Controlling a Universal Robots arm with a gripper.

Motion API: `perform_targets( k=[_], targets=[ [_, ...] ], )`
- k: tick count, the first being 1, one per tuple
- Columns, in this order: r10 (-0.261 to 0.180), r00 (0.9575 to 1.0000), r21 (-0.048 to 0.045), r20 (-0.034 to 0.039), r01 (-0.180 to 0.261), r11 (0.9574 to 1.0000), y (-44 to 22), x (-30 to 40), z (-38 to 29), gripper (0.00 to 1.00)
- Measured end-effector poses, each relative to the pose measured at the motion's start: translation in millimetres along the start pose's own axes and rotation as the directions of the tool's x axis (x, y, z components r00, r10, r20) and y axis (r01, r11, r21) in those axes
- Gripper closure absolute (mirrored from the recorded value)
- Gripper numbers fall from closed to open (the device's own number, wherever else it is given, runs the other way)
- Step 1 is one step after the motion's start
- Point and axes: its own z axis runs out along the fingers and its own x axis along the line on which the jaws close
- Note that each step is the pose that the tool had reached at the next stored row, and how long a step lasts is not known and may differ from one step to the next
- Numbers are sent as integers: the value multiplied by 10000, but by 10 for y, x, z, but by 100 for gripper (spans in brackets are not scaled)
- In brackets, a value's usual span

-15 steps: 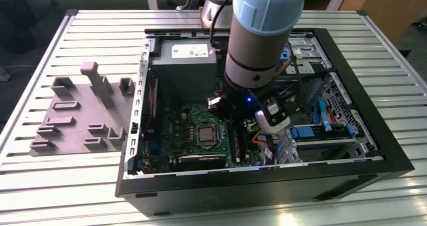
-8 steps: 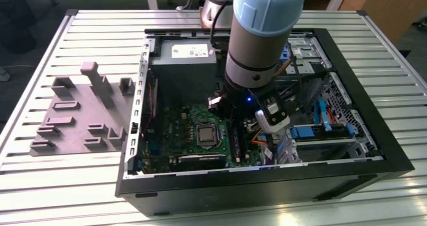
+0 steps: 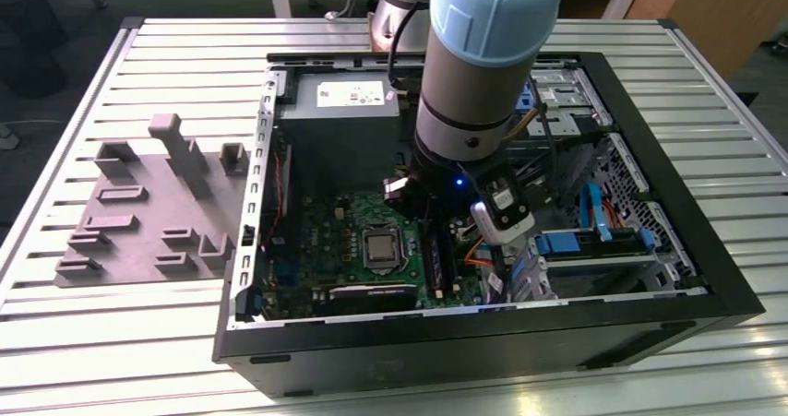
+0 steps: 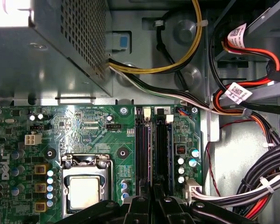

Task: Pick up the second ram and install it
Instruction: 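Insert the second ram into the second slot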

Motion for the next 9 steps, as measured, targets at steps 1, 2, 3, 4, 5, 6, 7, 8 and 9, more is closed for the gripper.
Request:
perform_targets(
  k=[1, 2, 3, 4, 5, 6, 7, 8, 9],
  targets=[
    [0, 10000, -5, 0, 0, 10000, 0, 0, 2, 86],
    [1, 10000, -10, 1, -1, 10000, 0, 0, 4, 86],
    [1, 10000, -12, 1, -1, 10000, 0, 0, 7, 86],
    [0, 10000, -12, 1, 0, 10000, 0, 0, 10, 86],
    [-1, 10000, -12, 1, 1, 10000, -1, -1, 13, 86],
    [-1, 10000, -10, -1, 1, 10000, -1, -1, 15, 86],
    [-1, 10000, -11, 1, 1, 10000, -1, -1, 18, 86],
    [0, 10000, -11, 0, 0, 10000, -1, 0, 18, 86],
    [0, 10000, -11, 0, 0, 10000, -1, 0, 18, 86]
  ],
)
